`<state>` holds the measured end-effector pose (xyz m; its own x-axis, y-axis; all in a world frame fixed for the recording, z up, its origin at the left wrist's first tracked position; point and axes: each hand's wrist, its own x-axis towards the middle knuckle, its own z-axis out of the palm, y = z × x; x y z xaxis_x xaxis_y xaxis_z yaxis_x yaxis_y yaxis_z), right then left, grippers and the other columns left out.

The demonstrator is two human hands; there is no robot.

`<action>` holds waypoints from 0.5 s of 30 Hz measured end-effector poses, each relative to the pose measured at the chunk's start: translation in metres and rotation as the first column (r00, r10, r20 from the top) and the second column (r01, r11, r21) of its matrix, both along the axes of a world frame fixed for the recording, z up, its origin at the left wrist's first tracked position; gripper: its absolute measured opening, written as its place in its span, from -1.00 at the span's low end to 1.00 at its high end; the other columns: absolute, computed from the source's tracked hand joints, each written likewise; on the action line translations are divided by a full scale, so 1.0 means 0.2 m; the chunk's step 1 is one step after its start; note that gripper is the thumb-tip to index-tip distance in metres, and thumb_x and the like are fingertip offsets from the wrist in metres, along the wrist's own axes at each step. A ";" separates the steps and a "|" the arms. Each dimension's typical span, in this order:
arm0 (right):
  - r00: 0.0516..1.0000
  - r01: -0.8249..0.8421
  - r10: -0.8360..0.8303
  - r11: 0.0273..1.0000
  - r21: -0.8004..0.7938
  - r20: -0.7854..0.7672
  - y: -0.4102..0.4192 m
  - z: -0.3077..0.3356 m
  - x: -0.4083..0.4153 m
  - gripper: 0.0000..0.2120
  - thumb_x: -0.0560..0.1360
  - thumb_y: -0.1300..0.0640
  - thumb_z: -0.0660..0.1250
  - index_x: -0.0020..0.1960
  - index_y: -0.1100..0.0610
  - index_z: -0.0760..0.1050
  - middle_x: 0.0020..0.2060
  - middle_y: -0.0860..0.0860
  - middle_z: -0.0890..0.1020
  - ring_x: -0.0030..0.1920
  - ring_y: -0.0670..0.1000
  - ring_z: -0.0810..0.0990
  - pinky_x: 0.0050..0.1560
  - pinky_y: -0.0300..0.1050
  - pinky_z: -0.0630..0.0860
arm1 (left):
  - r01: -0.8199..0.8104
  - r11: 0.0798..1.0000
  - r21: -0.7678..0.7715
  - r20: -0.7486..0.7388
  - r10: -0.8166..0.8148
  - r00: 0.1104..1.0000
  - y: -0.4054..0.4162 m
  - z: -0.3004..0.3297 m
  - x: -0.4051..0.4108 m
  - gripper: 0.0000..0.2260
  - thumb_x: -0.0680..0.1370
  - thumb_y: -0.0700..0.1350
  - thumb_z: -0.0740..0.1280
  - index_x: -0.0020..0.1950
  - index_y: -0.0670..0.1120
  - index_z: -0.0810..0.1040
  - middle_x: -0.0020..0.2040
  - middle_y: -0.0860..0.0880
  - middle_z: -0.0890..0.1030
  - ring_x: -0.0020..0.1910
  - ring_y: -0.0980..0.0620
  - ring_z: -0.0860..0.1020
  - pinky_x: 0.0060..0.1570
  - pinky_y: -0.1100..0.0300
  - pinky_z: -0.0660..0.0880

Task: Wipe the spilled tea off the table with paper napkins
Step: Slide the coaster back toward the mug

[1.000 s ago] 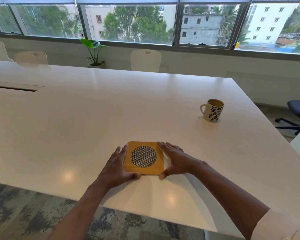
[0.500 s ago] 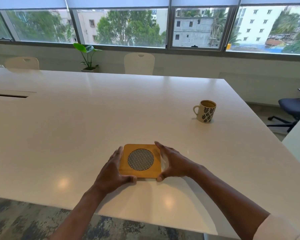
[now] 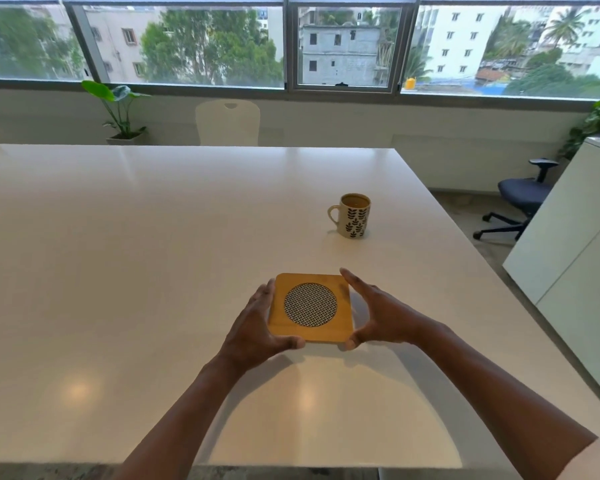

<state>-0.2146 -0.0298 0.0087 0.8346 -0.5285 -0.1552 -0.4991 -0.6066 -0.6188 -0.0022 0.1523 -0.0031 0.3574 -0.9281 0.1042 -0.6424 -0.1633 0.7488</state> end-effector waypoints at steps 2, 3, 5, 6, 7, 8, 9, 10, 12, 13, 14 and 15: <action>1.000 0.021 -0.021 1.000 0.000 0.000 -0.06 0.01 -0.08 0.37 0.06 -0.36 0.62 0.57 -0.22 -0.22 0.58 -0.04 0.12 0.54 0.01 0.09 0.37 -0.19 0.07 | 0.016 1.000 0.019 0.001 -0.016 1.000 -0.09 0.01 -0.07 0.25 0.16 0.42 0.50 0.63 -0.09 -0.02 0.62 -0.03 0.14 0.58 0.08 0.06 0.46 0.19 0.08; 1.000 0.030 -0.030 1.000 0.005 0.001 -0.09 0.01 -0.12 0.37 0.06 -0.35 0.62 0.57 -0.22 -0.22 0.58 -0.04 0.13 0.54 0.02 0.09 0.37 -0.20 0.07 | 0.024 0.999 0.026 0.003 -0.024 1.000 -0.13 0.01 -0.10 0.25 0.16 0.41 0.50 0.63 -0.10 -0.03 0.62 -0.04 0.13 0.60 0.04 0.05 0.48 0.16 0.07; 0.999 0.046 -0.046 0.999 0.015 0.001 -0.15 0.01 -0.19 0.37 0.06 -0.34 0.62 0.58 -0.21 -0.22 0.58 -0.02 0.12 0.55 0.03 0.09 0.38 -0.19 0.07 | 0.038 0.999 0.036 0.004 -0.038 0.999 -0.20 0.01 -0.16 0.25 0.17 0.39 0.51 0.63 -0.11 -0.03 0.62 -0.05 0.11 0.60 0.02 0.03 0.48 0.15 0.06; 0.999 0.051 -0.051 0.999 0.018 -0.001 -0.17 0.01 -0.22 0.37 0.07 -0.33 0.63 0.58 -0.20 -0.22 0.59 -0.01 0.12 0.55 0.03 0.09 0.39 -0.19 0.07 | 0.042 0.998 0.039 0.005 -0.042 0.999 -0.23 0.01 -0.19 0.24 0.18 0.37 0.53 0.63 -0.11 -0.03 0.62 -0.06 0.11 0.61 0.02 0.03 0.49 0.13 0.06; 0.999 0.054 -0.054 0.998 0.023 -0.003 -0.20 0.01 -0.25 0.38 0.07 -0.32 0.63 0.58 -0.19 -0.23 0.59 -0.01 0.11 0.56 0.03 0.08 0.40 -0.19 0.06 | 0.041 0.998 0.042 0.007 -0.042 0.999 -0.26 0.01 -0.22 0.24 0.19 0.35 0.55 0.63 -0.11 -0.04 0.62 -0.06 0.11 0.61 0.01 0.02 0.49 0.11 0.06; 0.998 0.057 -0.057 0.998 0.030 -0.006 -0.22 0.01 -0.27 0.38 0.08 -0.30 0.64 0.58 -0.19 -0.24 0.59 -0.01 0.11 0.56 0.02 0.07 0.40 -0.20 0.06 | 0.039 0.998 0.047 0.010 -0.040 0.999 -0.29 0.00 -0.24 0.23 0.20 0.33 0.56 0.63 -0.11 -0.04 0.62 -0.06 0.11 0.61 0.00 0.02 0.49 0.09 0.08; 0.998 0.057 -0.057 0.998 0.037 -0.008 -0.24 0.01 -0.29 0.39 0.08 -0.29 0.64 0.58 -0.18 -0.24 0.59 -0.01 0.10 0.56 0.03 0.07 0.42 -0.19 0.06 | 0.037 0.998 0.052 0.014 -0.038 0.999 -0.31 0.00 -0.27 0.23 0.21 0.33 0.56 0.63 -0.11 -0.05 0.62 -0.06 0.10 0.61 0.00 0.01 0.49 0.08 0.08; 0.998 0.055 -0.055 0.998 0.043 -0.010 -0.27 0.01 -0.30 0.39 0.08 -0.27 0.65 0.58 -0.17 -0.25 0.59 0.00 0.09 0.57 0.03 0.07 0.43 -0.18 0.07 | 0.035 0.998 0.059 0.022 -0.036 0.999 -0.34 -0.01 -0.29 0.23 0.21 0.33 0.56 0.63 -0.11 -0.06 0.63 -0.07 0.10 0.61 -0.01 0.01 0.49 0.08 0.08; 0.999 0.043 -0.042 0.998 0.054 -0.016 -0.30 0.01 -0.32 0.39 0.09 -0.26 0.65 0.58 -0.16 -0.26 0.60 0.00 0.08 0.57 0.04 0.06 0.48 -0.13 0.08 | 0.029 0.997 0.072 0.042 -0.032 0.999 -0.37 -0.02 -0.32 0.24 0.21 0.31 0.57 0.63 -0.12 -0.07 0.62 -0.09 0.10 0.61 -0.03 0.02 0.50 0.05 0.10; 0.999 0.038 -0.037 0.998 0.057 -0.020 -0.31 0.01 -0.33 0.39 0.09 -0.25 0.65 0.58 -0.16 -0.26 0.60 0.01 0.08 0.57 0.05 0.06 0.48 -0.12 0.08 | 0.025 0.997 0.076 0.048 -0.028 0.998 -0.38 -0.02 -0.32 0.24 0.21 0.30 0.58 0.63 -0.13 -0.07 0.62 -0.09 0.10 0.61 -0.04 0.03 0.51 0.02 0.13; 0.999 0.035 -0.034 0.998 0.060 -0.023 -0.33 0.00 -0.33 0.39 0.09 -0.24 0.66 0.59 -0.15 -0.26 0.59 0.02 0.09 0.57 0.05 0.07 0.48 -0.13 0.09 | 0.019 0.997 0.081 0.049 -0.023 0.999 -0.39 -0.03 -0.33 0.23 0.21 0.29 0.58 0.63 -0.13 -0.07 0.62 -0.09 0.11 0.61 -0.04 0.04 0.51 0.00 0.14; 0.999 0.036 -0.035 0.997 0.064 -0.024 -0.34 -0.01 -0.34 0.40 0.09 -0.22 0.67 0.59 -0.14 -0.25 0.59 0.03 0.11 0.56 0.04 0.08 0.46 -0.17 0.09 | 0.013 0.996 0.085 0.049 -0.018 0.999 -0.40 -0.04 -0.34 0.24 0.21 0.28 0.59 0.63 -0.12 -0.07 0.62 -0.09 0.10 0.61 -0.04 0.03 0.52 0.00 0.13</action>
